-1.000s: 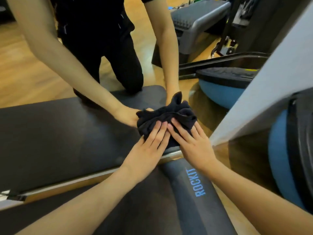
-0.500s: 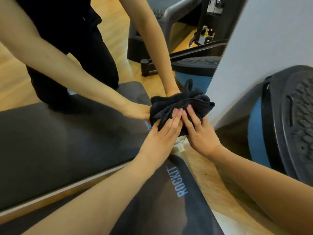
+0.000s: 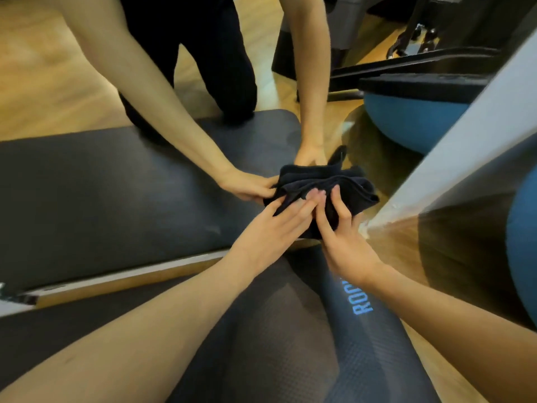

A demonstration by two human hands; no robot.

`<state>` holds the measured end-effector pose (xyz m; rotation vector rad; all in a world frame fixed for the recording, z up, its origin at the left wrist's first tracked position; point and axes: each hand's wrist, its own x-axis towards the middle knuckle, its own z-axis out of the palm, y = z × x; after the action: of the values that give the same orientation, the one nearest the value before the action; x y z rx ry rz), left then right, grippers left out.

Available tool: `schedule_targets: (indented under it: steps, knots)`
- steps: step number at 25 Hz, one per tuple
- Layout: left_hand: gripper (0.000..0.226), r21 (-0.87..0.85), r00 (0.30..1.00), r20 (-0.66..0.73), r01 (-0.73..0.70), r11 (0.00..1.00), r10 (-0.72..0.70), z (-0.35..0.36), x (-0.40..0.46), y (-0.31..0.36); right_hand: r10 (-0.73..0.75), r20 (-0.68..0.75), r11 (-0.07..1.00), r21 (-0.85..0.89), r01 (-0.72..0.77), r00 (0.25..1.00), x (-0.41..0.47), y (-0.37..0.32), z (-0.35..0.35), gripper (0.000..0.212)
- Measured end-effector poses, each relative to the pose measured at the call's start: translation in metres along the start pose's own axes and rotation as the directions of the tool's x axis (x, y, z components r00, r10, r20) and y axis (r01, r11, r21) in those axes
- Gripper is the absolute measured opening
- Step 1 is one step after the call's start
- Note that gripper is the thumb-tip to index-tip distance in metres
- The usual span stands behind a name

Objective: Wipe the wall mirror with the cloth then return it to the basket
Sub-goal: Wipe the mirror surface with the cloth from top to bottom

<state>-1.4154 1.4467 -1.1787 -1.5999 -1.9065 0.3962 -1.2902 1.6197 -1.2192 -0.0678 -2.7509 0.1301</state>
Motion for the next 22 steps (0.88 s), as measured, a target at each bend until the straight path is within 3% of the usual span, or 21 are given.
schedule_targets:
  steps: [5,9,12,16,19,22]
  knots:
    - [0.088,0.047,0.999,0.034,-0.009,0.999,0.007,0.002,-0.084,-0.056,-0.047,-0.008,0.998,0.037,0.047,0.999,0.031,-0.087,0.026,0.108]
    - [0.071,0.02,1.0,0.008,-0.002,1.0,0.002,0.014,-0.162,-0.09,-0.08,0.116,0.996,0.036,0.077,0.99,0.051,-0.164,0.056,0.091]
    - [0.063,0.007,0.998,0.059,0.013,1.0,-0.013,0.02,-0.226,-0.117,-0.131,0.014,0.987,0.1,0.129,0.991,0.068,-0.226,0.066,0.073]
    - [0.068,0.078,0.977,0.204,0.045,0.996,-0.06,0.015,-0.314,-0.162,-0.15,-0.06,0.971,0.179,0.159,0.987,0.096,-0.321,0.078,0.083]
    - [0.068,0.116,0.965,0.235,0.094,0.989,-0.12,0.012,-0.383,-0.194,-0.168,-0.054,0.966,0.192,0.175,0.984,0.114,-0.389,0.091,0.094]
    - [0.071,0.131,0.957,0.233,0.146,0.981,-0.174,0.011,-0.444,-0.218,-0.187,-0.094,0.952,0.227,0.204,0.978,0.131,-0.452,0.107,0.084]
